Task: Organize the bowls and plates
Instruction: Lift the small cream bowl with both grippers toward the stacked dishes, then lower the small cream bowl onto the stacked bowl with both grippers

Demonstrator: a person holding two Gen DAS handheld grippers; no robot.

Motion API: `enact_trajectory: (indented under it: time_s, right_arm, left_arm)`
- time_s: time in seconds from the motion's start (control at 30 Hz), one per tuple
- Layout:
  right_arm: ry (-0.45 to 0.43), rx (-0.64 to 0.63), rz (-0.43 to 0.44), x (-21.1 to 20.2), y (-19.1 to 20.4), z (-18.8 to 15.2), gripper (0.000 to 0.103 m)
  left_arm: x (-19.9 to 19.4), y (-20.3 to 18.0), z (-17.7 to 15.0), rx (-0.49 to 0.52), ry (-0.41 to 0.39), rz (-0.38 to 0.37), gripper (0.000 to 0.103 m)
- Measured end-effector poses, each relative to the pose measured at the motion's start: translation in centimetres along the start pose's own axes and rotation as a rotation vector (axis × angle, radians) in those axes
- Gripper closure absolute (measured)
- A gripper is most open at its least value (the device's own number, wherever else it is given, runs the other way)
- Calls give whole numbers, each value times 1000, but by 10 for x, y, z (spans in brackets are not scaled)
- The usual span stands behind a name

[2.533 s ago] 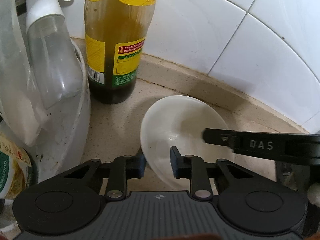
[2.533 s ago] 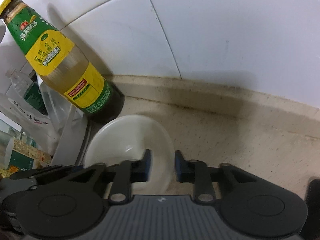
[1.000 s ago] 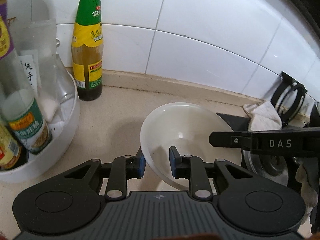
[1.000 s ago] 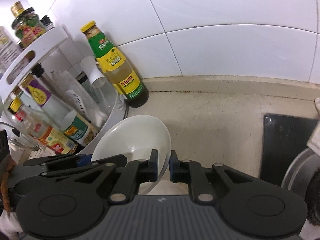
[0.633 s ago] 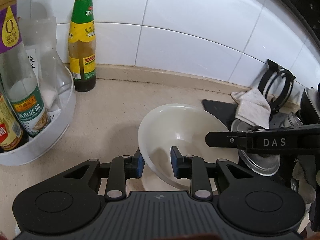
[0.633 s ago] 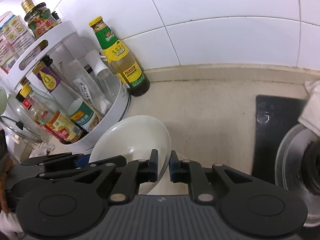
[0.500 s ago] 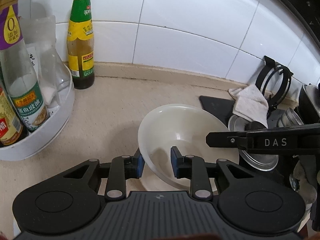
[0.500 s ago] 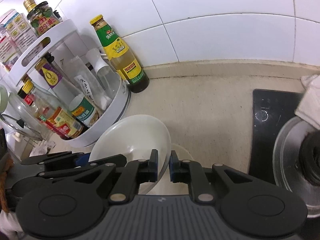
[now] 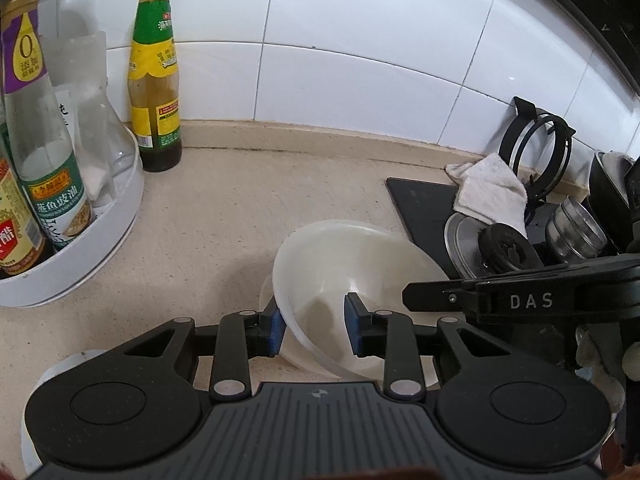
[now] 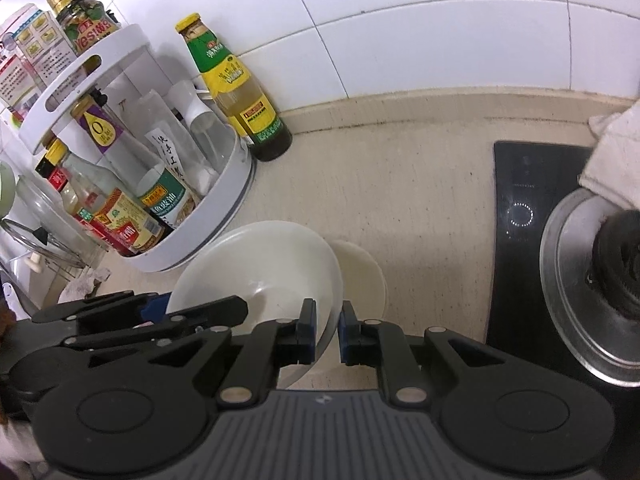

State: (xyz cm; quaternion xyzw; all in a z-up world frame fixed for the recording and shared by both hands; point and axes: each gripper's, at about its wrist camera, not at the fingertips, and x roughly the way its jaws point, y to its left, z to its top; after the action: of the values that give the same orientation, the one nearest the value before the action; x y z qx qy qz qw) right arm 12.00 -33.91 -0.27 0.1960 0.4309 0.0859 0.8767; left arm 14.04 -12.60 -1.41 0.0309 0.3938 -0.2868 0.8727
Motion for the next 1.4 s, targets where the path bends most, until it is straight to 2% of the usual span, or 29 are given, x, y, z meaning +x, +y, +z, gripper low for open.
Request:
enact_trajectory:
  time_s: [0.47,1.4]
  right_arm:
    - [20,11,-15,15,-9,-2,89]
    - [31,4,-51,30,-9,-1,89]
  left_arm:
    - [19,4,-5,-11,44,0,66]
    - [36,6,-5,4,67,6,66]
